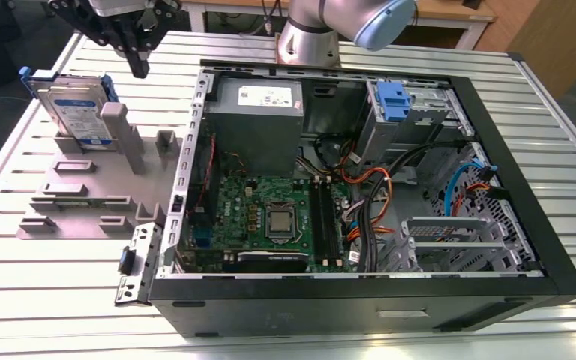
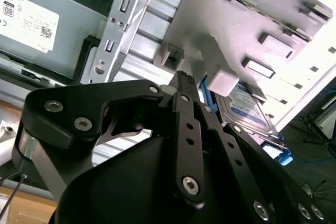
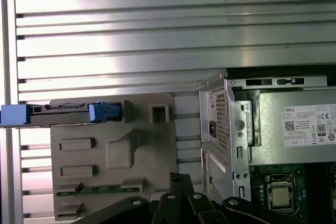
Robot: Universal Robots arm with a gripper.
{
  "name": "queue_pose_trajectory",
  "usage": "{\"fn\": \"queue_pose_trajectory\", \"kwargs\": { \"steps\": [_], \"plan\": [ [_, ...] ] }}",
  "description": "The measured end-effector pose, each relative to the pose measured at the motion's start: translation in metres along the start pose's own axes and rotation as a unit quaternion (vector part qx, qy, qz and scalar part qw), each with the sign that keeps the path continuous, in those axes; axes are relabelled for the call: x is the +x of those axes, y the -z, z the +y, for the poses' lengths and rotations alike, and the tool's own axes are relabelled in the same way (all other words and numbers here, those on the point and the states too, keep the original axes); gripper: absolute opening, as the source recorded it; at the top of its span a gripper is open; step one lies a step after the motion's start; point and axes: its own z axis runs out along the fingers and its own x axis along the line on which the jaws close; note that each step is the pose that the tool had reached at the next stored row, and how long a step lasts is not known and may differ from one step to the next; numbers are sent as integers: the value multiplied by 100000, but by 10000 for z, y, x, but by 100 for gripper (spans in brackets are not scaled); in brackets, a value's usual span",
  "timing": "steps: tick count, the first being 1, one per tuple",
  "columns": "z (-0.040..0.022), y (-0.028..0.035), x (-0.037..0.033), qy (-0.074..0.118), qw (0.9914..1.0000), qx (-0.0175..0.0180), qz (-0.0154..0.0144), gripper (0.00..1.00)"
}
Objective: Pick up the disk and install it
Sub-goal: 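Reach for the disk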
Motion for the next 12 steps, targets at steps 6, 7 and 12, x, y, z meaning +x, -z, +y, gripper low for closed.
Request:
{"fn": "queue_pose_trajectory", "kwargs": {
  "steps": [6,7,12],
  "plan": [
    [0,-3,120,-22,100000,23,276,11],
    [-1,-3,132,-24,100000,23,304,11],
    [-2,-3,137,-21,99999,23,326,11]
  ]
}}
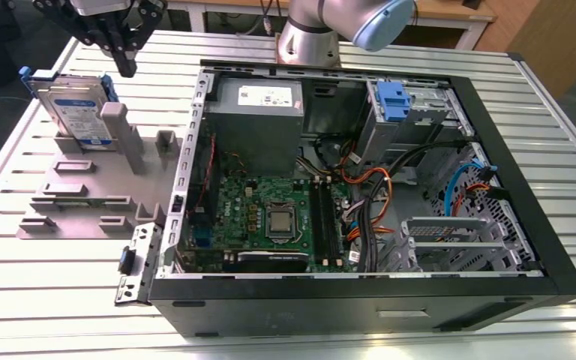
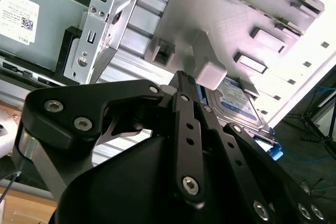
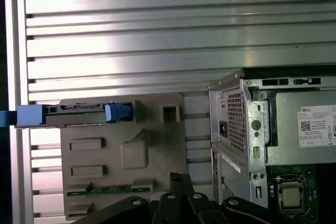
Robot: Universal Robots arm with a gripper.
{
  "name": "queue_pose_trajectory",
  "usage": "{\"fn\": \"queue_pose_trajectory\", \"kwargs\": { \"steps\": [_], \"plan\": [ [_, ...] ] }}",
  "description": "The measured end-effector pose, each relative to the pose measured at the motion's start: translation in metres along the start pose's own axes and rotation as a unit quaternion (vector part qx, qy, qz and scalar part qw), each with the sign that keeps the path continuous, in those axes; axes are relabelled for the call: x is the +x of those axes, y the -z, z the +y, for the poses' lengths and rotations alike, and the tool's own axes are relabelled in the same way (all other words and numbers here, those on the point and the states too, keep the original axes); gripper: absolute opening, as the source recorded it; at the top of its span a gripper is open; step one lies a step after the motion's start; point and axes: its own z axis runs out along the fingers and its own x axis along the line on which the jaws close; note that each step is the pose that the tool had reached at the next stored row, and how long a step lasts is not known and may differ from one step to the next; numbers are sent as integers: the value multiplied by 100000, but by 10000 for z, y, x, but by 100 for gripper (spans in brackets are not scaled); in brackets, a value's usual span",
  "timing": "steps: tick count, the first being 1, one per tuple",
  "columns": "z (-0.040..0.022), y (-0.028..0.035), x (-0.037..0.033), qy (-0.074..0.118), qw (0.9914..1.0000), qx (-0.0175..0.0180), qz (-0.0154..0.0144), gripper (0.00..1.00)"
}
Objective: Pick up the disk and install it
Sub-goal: 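Reach for the disk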
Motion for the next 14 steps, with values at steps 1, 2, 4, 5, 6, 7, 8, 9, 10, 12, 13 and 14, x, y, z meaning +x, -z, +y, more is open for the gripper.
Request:
{"fn": "queue_pose_trajectory", "kwargs": {
  "steps": [1,2,4,5,6,7,8,9,10,12,13,14],
  "plan": [
    [0,0,0,1,100000,0,1,11],
    [0,0,0,2,100000,0,1,11],
    [0,0,4,-2,100000,2,-2,11],
    [-1,0,11,-10,100000,0,-3,11],
    [-1,0,20,-6,100000,3,1,11],
    [-2,-1,28,0,100000,1,0,11],
    [-2,-2,37,-2,100000,1,2,11],
    [-2,-2,44,-3,100000,4,14,11],
    [-2,-3,50,-2,100000,4,25,11],
    [-4,-4,64,-2,100000,4,52,11],
    [-4,-4,67,1,100000,3,67,11],
    [-4,-4,67,2,100000,5,72,11]
  ]
}}
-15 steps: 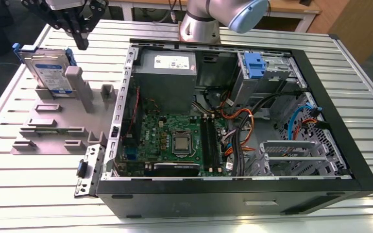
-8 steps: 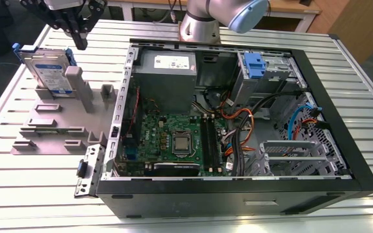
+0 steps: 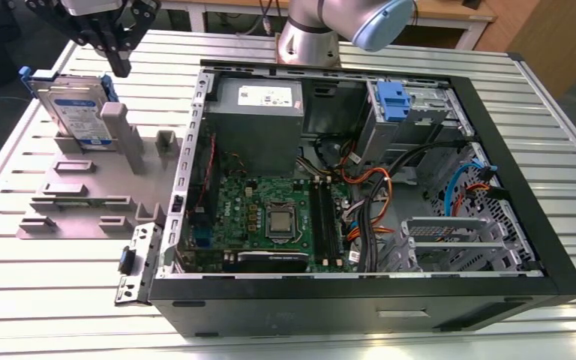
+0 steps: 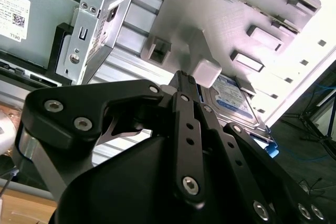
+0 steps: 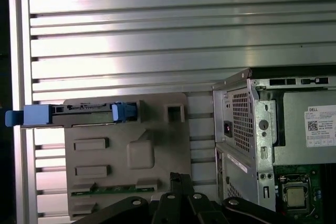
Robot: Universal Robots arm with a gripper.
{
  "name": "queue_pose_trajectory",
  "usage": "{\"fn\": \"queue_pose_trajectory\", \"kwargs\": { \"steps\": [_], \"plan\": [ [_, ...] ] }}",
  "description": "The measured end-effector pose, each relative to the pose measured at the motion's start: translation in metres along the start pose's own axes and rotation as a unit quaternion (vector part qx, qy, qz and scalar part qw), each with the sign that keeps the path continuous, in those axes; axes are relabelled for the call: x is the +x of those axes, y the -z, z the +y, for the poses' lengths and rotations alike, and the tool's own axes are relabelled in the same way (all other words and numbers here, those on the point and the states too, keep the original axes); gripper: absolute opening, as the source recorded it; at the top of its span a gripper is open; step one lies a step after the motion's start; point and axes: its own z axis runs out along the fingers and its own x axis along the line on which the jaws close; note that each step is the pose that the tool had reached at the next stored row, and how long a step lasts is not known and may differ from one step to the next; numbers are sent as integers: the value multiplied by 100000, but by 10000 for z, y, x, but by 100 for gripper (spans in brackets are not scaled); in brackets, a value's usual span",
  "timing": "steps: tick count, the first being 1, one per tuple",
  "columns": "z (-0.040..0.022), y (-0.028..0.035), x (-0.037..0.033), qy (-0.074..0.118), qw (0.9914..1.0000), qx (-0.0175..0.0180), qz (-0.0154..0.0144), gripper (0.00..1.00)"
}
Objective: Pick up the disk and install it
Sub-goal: 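Reach for the disk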
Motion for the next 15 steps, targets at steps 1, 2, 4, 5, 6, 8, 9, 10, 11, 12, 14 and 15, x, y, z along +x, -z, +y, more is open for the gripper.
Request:
{"fn": "queue_pose_trajectory", "kwargs": {
  "steps": [1,2,4,5,6,8,9,10,11,12,14,15],
  "plan": [
    [0,0,2,-5,100000,7,39,11],
    [0,-1,3,-8,100000,7,42,11],
    [0,-1,2,-6,100000,5,40,11],
    [0,-1,2,-7,100000,6,42,11],
    [0,-1,2,-7,100000,4,39,11],
    [-1,-2,12,-7,100000,5,39,11],
    [-1,-2,14,-9,100000,5,39,11],
    [-1,-3,16,-8,100000,6,39,11],
    [-2,-3,18,-8,100000,6,40,11],
    [-2,-3,20,-8,100000,6,41,11],
    [-2,-5,27,-9,100000,6,40,11],
    [-3,-5,29,-8,100000,4,39,11]
  ]
}}
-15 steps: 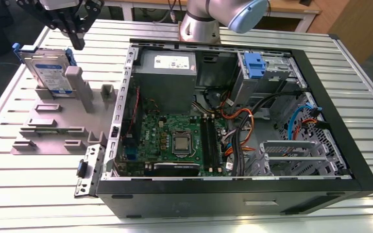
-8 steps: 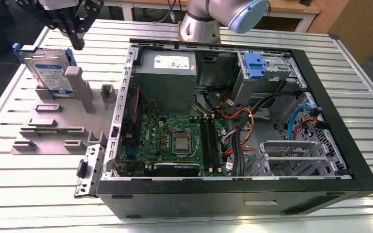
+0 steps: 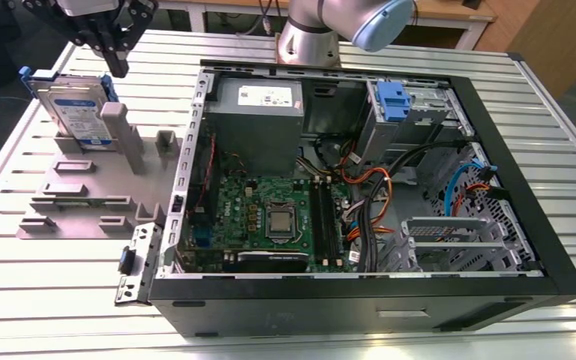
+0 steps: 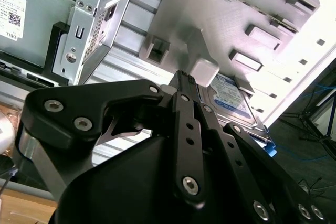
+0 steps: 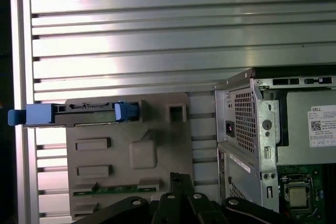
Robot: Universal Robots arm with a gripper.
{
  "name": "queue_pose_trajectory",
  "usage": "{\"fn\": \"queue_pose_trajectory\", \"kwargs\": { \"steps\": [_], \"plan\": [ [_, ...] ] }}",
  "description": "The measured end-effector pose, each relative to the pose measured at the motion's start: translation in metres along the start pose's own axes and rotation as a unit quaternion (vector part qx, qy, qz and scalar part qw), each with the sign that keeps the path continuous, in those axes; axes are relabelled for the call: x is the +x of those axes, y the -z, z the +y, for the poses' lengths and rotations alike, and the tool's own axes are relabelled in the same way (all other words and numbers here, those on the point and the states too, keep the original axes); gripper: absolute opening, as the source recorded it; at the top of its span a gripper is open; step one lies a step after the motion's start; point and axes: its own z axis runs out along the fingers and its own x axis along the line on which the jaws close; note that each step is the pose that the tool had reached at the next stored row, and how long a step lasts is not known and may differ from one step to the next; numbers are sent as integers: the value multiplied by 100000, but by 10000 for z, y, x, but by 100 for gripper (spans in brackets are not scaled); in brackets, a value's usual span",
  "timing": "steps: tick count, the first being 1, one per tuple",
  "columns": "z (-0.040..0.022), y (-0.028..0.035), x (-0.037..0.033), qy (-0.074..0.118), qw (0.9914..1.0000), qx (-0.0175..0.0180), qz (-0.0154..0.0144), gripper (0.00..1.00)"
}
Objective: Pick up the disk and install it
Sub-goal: 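Reach for the disk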
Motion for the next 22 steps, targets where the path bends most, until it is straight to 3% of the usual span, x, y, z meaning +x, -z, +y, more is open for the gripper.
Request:
{"fn": "queue_pose_trajectory", "kwargs": {
  "steps": [11,18,22],
  "plan": [
    [-6,-12,70,-3,100000,4,12,11],
    [5,-28,252,-84,100000,9,97,11],
    [45,-39,346,-97,100000,8,116,11]
  ]
}}
